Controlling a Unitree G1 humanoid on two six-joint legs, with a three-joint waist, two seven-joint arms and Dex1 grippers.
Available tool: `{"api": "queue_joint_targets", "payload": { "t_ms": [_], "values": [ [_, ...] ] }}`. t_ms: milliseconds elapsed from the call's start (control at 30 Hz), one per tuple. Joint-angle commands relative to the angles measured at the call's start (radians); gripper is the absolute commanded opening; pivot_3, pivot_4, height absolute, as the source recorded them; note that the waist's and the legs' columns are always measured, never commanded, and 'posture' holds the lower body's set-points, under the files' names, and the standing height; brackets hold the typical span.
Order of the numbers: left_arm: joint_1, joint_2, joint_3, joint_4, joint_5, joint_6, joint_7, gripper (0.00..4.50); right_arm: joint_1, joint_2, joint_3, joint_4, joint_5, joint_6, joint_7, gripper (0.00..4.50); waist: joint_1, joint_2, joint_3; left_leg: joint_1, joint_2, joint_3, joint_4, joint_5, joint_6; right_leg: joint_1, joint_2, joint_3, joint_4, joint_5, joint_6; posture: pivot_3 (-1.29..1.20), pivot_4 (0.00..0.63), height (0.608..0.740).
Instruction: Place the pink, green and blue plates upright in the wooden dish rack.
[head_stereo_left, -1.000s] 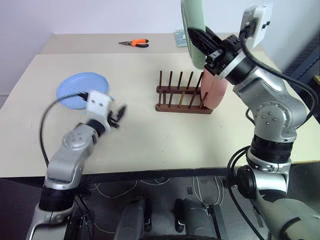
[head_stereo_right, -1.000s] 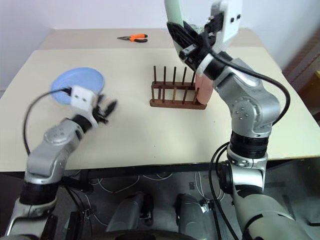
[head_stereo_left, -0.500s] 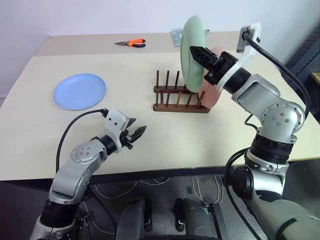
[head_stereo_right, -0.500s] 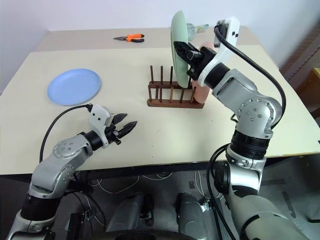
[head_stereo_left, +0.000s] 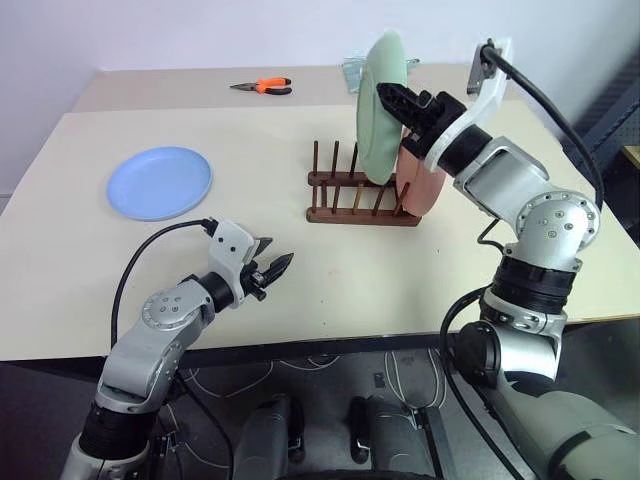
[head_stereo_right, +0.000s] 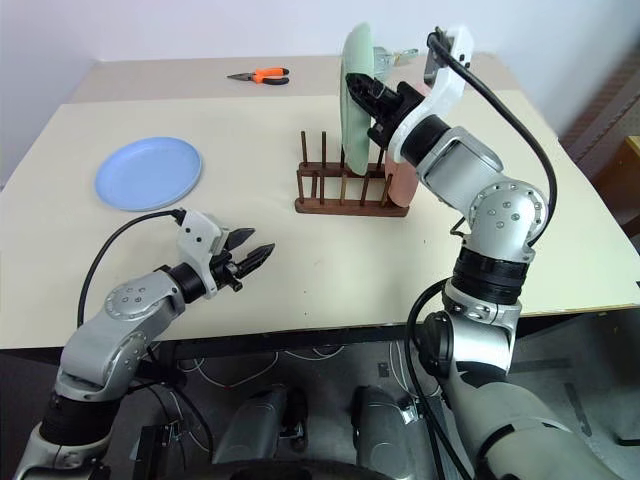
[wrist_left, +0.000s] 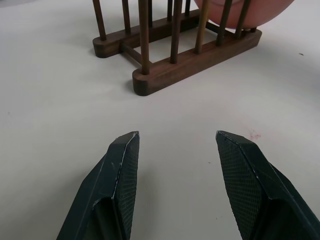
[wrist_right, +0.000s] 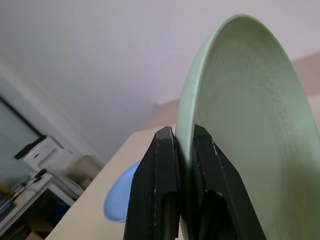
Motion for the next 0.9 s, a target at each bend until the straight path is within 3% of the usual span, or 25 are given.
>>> {"api": "queue_joint_targets", "payload": {
  "t_ms": [33,100,233,333,367,400,433,567,667,700,767,900],
  "values": [
    [-0.019,-0.005,0.009,-0.028,0.002,-0.004,0.002,2.47,0.005,0.003,0.003,0.023,-0.027,-0.050,0.005,0.00,0.000,0.000,0.000,0.000,0.000,0.000,0.000,0.000,0.000,0.000,0.000,0.000,0.000,0.000,0.000,0.00,0.150,0.740],
    [-0.023,-0.008,0.006,-0.025,0.005,-0.002,0.003,2.47,0.002,-0.003,0.018,0.051,-0.049,-0.071,0.029,0.00,0.000,0.000,0.000,0.000,0.000,0.000,0.000,0.000,0.000,0.000,0.001,0.000,0.000,0.000,0.000,0.00,0.150,0.740],
    [-0.029,-0.021,0.011,-0.021,-0.002,0.005,0.007,2.53,-0.016,-0.039,0.085,0.092,-0.137,-0.132,0.108,1.60,0.000,0.000,0.000,0.000,0.000,0.000,0.000,0.000,0.000,0.000,0.001,0.000,0.000,0.000,0.000,0.00,0.150,0.740],
    [-0.035,-0.049,0.049,-0.016,-0.025,0.021,0.029,3.41,-0.014,-0.102,0.206,0.071,-0.291,-0.236,0.197,3.09,0.000,0.000,0.000,0.000,0.000,0.000,0.000,0.000,0.000,0.000,0.001,0.000,0.000,0.000,0.000,0.00,0.150,0.740],
    [-0.040,-0.064,0.070,-0.009,-0.026,0.027,0.053,3.92,-0.008,-0.143,0.267,0.059,-0.372,-0.289,0.233,3.59,-0.001,0.000,0.000,0.000,0.000,0.000,0.000,0.000,0.000,0.000,0.001,0.000,0.000,0.000,0.000,0.00,0.150,0.740],
    [-0.044,-0.073,0.084,-0.004,-0.025,0.031,0.069,4.39,-0.005,-0.169,0.307,0.054,-0.426,-0.327,0.257,3.60,0.000,0.000,0.000,0.000,0.000,0.000,0.000,0.000,0.000,0.000,0.001,0.000,0.000,0.000,0.000,0.00,0.150,0.740],
    [-0.053,-0.090,0.108,0.006,-0.026,0.037,0.098,4.49,0.001,-0.208,0.363,0.046,-0.509,-0.394,0.286,3.60,0.000,0.000,0.000,0.000,0.000,0.000,0.000,0.000,0.000,0.000,0.001,0.000,0.000,0.000,0.000,0.00,0.150,0.740],
    [-0.167,-0.193,0.300,0.097,-0.016,0.055,0.331,4.49,0.001,-0.328,0.512,0.009,-0.789,-0.686,0.370,3.60,0.001,0.000,0.001,-0.001,0.000,-0.001,0.001,0.000,0.000,-0.001,0.000,0.000,0.000,0.000,0.001,0.00,0.150,0.740],
    [-0.327,-0.210,0.507,0.242,0.069,0.136,0.642,4.49,-0.009,-0.338,0.494,-0.039,-0.832,-0.812,0.411,3.60,0.000,-0.002,0.001,-0.001,0.001,-0.001,0.002,0.000,0.000,-0.001,0.001,0.000,0.000,0.000,0.001,0.00,0.150,0.740],
    [-0.355,-0.198,0.546,0.280,0.091,0.173,0.699,4.50,-0.004,-0.337,0.496,-0.056,-0.832,-0.830,0.437,3.85,-0.003,-0.002,0.001,-0.001,0.001,-0.001,0.003,0.000,0.000,-0.001,0.001,0.000,0.000,0.000,0.001,0.00,0.150,0.740],
    [-0.403,-0.184,0.604,0.343,0.084,0.216,0.736,4.50,0.009,-0.332,0.517,-0.080,-0.848,-0.860,0.483,4.45,-0.003,-0.002,0.001,-0.001,0.001,-0.001,0.002,0.000,0.000,0.000,0.001,0.000,0.000,0.000,0.001,0.00,0.150,0.740],
    [-0.503,-0.153,0.697,0.537,0.023,0.290,0.728,4.50,0.077,-0.292,0.587,-0.163,-0.828,-0.845,0.577,4.49,0.012,-0.004,0.000,-0.001,0.001,-0.002,0.003,0.000,0.000,0.001,0.001,-0.002,-0.001,0.000,0.001,0.00,0.150,0.740]
  ]
}}
